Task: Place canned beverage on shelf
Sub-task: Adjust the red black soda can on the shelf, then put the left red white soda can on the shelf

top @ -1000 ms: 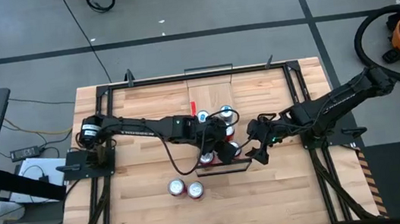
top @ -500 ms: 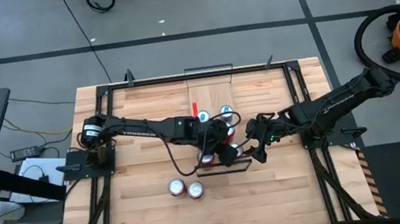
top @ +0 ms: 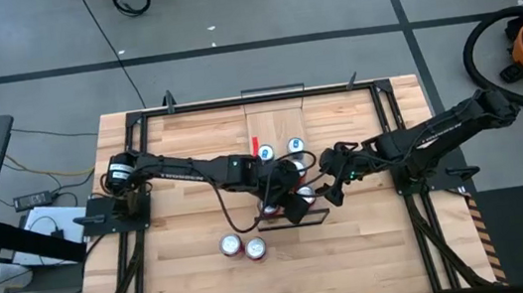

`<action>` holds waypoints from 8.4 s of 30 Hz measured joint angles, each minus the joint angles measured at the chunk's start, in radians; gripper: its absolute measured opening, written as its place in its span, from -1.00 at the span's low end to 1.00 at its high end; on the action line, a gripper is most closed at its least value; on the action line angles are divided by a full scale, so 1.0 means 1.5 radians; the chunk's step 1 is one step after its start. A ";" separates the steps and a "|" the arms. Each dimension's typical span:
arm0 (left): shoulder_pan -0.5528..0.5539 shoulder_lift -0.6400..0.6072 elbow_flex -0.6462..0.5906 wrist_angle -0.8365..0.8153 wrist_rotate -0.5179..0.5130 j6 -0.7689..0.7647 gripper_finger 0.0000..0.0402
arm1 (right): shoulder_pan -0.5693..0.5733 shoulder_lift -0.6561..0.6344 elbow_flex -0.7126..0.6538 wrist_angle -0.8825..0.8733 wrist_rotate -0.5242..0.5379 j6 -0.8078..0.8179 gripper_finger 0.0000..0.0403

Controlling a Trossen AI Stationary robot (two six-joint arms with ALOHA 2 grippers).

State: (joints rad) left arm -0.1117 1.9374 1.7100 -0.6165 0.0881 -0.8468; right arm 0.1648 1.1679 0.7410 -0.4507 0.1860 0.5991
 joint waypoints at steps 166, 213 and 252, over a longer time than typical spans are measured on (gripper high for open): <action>-0.191 -0.214 -0.301 -0.190 -0.061 0.285 0.58 | 0.003 -0.145 0.050 -0.099 0.032 0.052 0.80; 0.025 -0.327 -0.425 -0.164 0.004 0.575 0.61 | -0.011 -0.144 0.081 -0.081 0.038 0.025 0.80; -0.042 -0.328 -0.326 -0.299 -0.051 -0.421 0.96 | -0.012 -0.144 0.081 -0.079 0.026 -0.071 0.80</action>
State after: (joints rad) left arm -0.1750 1.4452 1.2209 -1.0657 0.0111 -1.4778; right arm 0.1471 0.9512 0.8627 -0.5694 0.2256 0.4919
